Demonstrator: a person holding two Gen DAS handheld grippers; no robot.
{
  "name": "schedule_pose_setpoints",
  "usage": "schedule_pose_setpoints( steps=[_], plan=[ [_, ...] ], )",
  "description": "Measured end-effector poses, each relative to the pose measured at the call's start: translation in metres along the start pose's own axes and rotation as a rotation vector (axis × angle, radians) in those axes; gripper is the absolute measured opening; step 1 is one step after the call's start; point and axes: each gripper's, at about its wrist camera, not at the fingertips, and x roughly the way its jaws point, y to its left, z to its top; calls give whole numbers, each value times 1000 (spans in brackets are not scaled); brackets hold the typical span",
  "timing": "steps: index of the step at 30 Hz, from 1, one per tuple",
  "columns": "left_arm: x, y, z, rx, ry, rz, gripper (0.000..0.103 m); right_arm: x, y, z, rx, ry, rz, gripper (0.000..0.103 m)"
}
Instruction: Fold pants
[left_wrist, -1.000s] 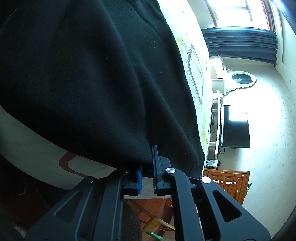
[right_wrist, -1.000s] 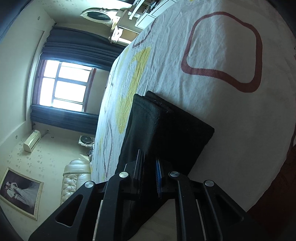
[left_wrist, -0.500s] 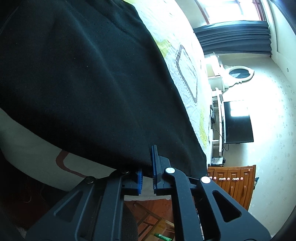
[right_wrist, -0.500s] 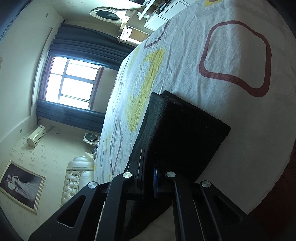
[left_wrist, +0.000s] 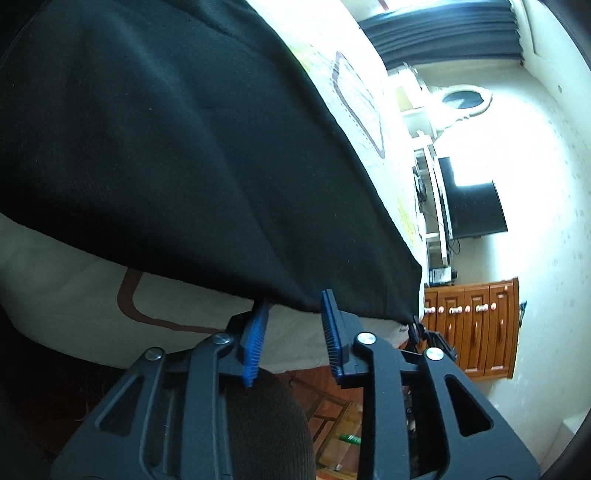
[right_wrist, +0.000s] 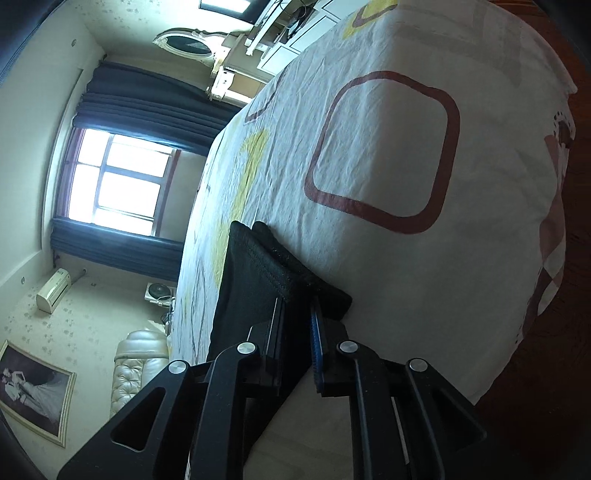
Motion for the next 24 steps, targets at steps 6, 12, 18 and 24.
schedule_pose_setpoints(
  steps=[6,12,18,24],
  plan=[
    [-35,-20,-5,181,-67,69,72,-35,3,17,-29,-153,-135,57],
    [-92,-16,13,279,-225,158,92,-12,32,37,-161,-53,-88,62],
    [-143,38,71,239,-344,358,92,38,59,53,-329,74,-129,68],
    [-168,103,100,181,-308,510,92,63,54,62,-328,191,-100,79]
  ],
)
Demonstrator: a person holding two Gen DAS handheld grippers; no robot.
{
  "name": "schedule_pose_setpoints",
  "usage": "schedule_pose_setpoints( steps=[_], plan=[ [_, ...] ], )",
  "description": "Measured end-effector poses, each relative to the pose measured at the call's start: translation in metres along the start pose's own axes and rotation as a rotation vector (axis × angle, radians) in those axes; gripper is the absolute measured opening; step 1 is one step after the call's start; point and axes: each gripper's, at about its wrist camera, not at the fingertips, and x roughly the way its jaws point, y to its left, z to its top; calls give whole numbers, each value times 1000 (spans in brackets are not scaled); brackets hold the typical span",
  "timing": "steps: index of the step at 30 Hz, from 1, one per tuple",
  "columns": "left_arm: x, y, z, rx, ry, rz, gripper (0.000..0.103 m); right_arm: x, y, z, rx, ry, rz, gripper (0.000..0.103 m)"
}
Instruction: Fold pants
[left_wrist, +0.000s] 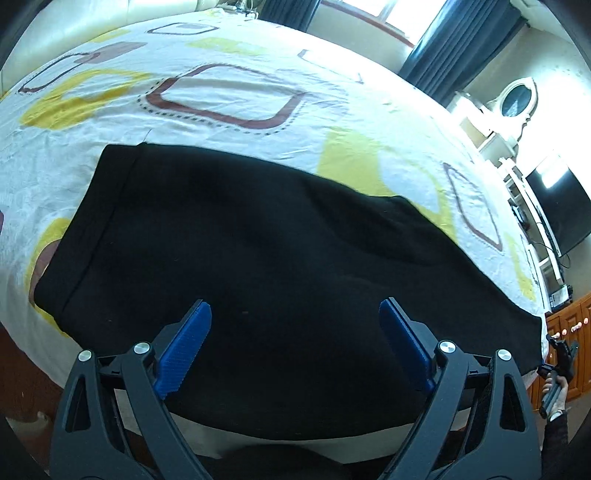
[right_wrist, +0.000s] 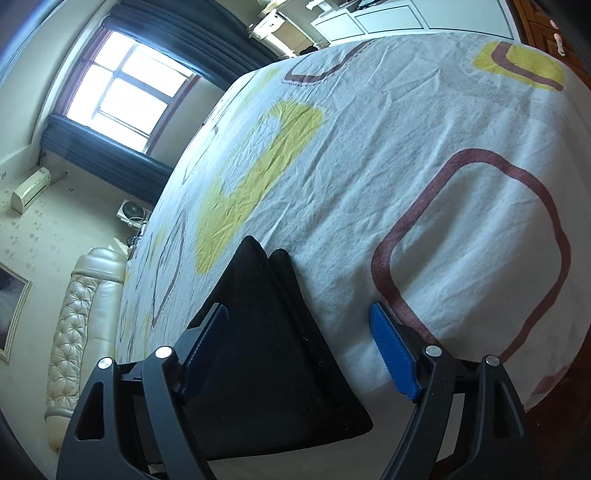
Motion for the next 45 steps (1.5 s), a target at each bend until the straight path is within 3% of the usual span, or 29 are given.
schedule_pose_setpoints(
  steps=[3,6,9,12,14,18,21,27,34,38,45],
  plan=[
    [0,-2,-4,28,-3,-41,92,9,6,-1,-3,107,99,79],
    [4,-13,-4,115,12,0,96,21,15,-9,-34,228,162,79],
    [7,-25,-10,197,12,58,97,24,17,-10,-26,251,160,75],
    [8,-29,-11,242,19,84,97,24,18,-10,-57,276,86,51],
    [8,-25,-9,219,22,65,97,26,20,-12,-78,305,65,34],
    [6,-16,-4,149,25,24,97,23,30,-18,-93,307,35,26],
    [4,-12,-1,113,33,3,97,15,42,-17,-66,270,64,24],
    [3,-5,2,37,31,-33,97,-18,81,-14,-11,192,258,24],
    [3,-10,1,19,38,1,97,-35,162,-32,-113,205,356,24],
    [3,-8,3,-1,38,-8,97,-24,219,-55,-190,230,380,24],
    [3,-6,4,-21,44,-15,98,20,299,-112,-354,314,312,24]
  ],
)
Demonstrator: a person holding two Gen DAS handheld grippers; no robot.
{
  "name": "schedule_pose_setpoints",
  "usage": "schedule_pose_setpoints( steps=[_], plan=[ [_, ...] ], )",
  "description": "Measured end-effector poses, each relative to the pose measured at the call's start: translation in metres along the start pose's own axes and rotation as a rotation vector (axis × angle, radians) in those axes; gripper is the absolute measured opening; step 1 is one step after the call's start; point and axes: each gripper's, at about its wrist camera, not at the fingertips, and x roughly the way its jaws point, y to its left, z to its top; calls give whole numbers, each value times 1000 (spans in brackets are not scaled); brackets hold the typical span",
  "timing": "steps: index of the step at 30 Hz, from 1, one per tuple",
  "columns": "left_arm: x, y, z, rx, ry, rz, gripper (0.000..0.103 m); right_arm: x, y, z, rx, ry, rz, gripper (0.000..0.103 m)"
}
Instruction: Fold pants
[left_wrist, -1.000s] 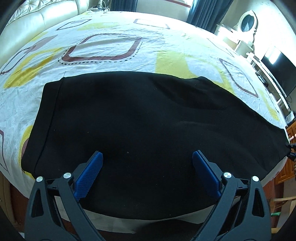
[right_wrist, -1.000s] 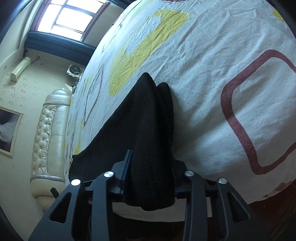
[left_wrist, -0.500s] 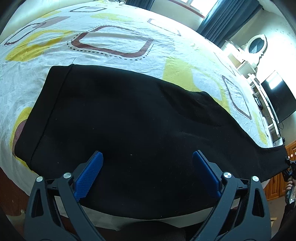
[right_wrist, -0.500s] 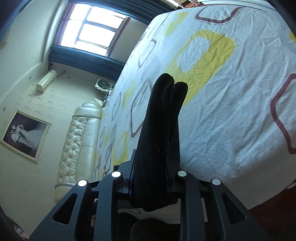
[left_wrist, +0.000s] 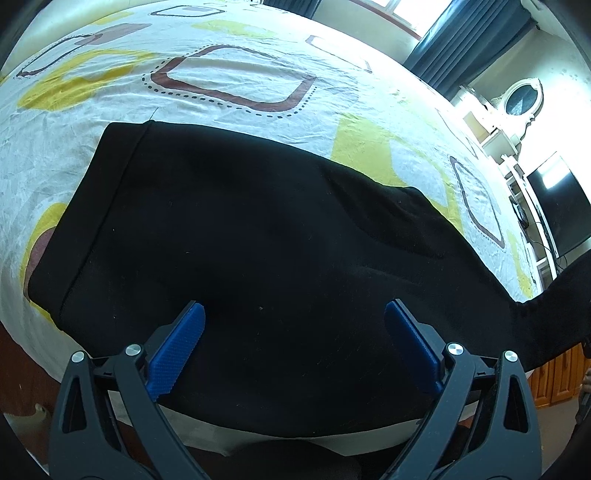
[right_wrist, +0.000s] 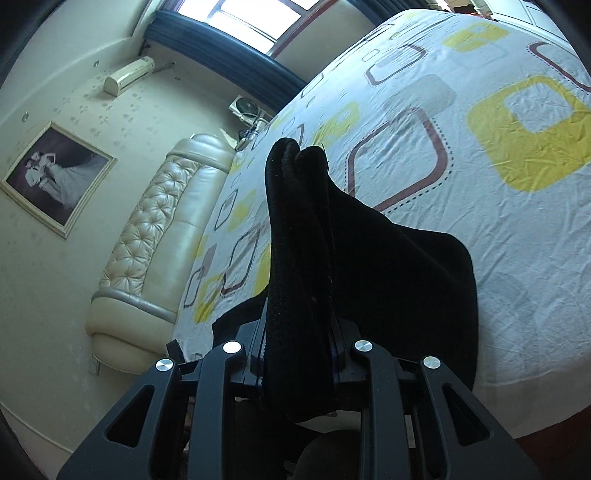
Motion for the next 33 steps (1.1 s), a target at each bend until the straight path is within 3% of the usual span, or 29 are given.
schedule_pose_setpoints(
  steps=[8,13,18,19,20,22,27,33],
  plan=[
    [0,0,1,-5,1,-3,99,100,36,-39,-134,132,-209,24],
    [1,-1,1,-5,2,-2,100,156,45,-68,-265,192,-423,24],
    [1,1,2,-21,2,-14,100,189,52,-94,-370,237,-542,25],
    [2,1,2,-20,3,-16,100,192,55,-98,-381,239,-555,29],
    [2,1,2,-19,4,-15,100,194,56,-100,-379,239,-552,32],
    [2,0,2,-15,4,-11,100,194,59,-103,-346,225,-506,48],
    [3,-1,1,-8,4,-6,100,201,67,-115,-277,255,-319,63],
    [3,0,2,-13,4,-9,100,181,63,-110,-221,200,-249,63]
  ],
)
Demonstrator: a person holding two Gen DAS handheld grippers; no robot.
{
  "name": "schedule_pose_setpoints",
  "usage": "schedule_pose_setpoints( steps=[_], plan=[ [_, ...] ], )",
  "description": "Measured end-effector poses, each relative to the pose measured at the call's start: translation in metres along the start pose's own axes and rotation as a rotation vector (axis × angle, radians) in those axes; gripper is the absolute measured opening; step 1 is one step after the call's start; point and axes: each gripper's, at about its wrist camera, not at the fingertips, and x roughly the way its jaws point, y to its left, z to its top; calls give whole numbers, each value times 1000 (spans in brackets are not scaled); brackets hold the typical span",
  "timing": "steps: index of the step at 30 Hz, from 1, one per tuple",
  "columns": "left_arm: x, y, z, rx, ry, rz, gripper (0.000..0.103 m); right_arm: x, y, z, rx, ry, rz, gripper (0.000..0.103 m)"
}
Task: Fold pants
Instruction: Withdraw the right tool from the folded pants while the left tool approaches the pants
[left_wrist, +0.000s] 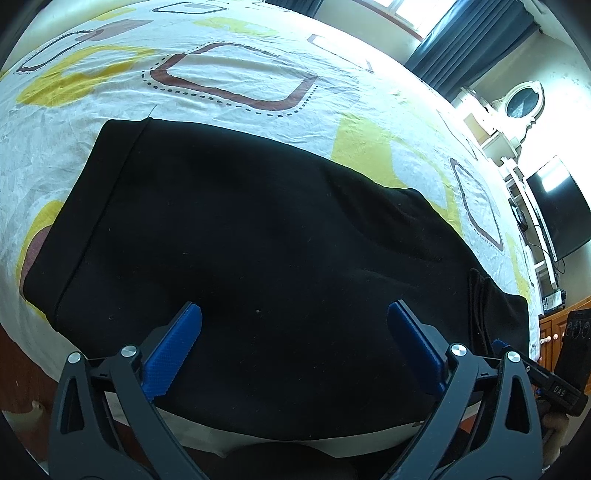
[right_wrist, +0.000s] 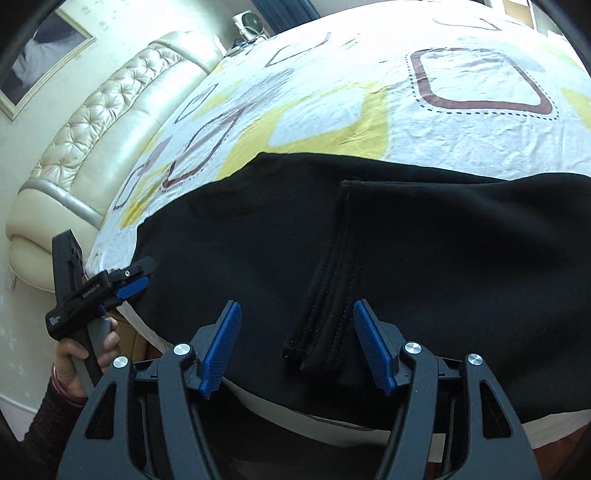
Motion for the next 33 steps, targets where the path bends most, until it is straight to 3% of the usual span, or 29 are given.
schedule_pose_setpoints(
  steps=[7,11,17,19,26,33],
  plan=[
    [1,0,0,8,0,10,100,13,-9,-11,84,19,134,65],
    [2,-1,-1,17,1,15,100,22,7,-11,32,13,71,67],
    [2,-2,-2,20,2,15,100,22,38,-15,-107,14,-91,68],
    [2,-2,-2,20,2,14,100,20,43,-16,-126,11,-109,73],
    [1,-2,-2,25,6,6,100,6,47,-22,-213,-9,-221,74],
    [-5,2,0,12,7,-29,100,-18,23,-39,-205,-77,-310,74]
  ],
)
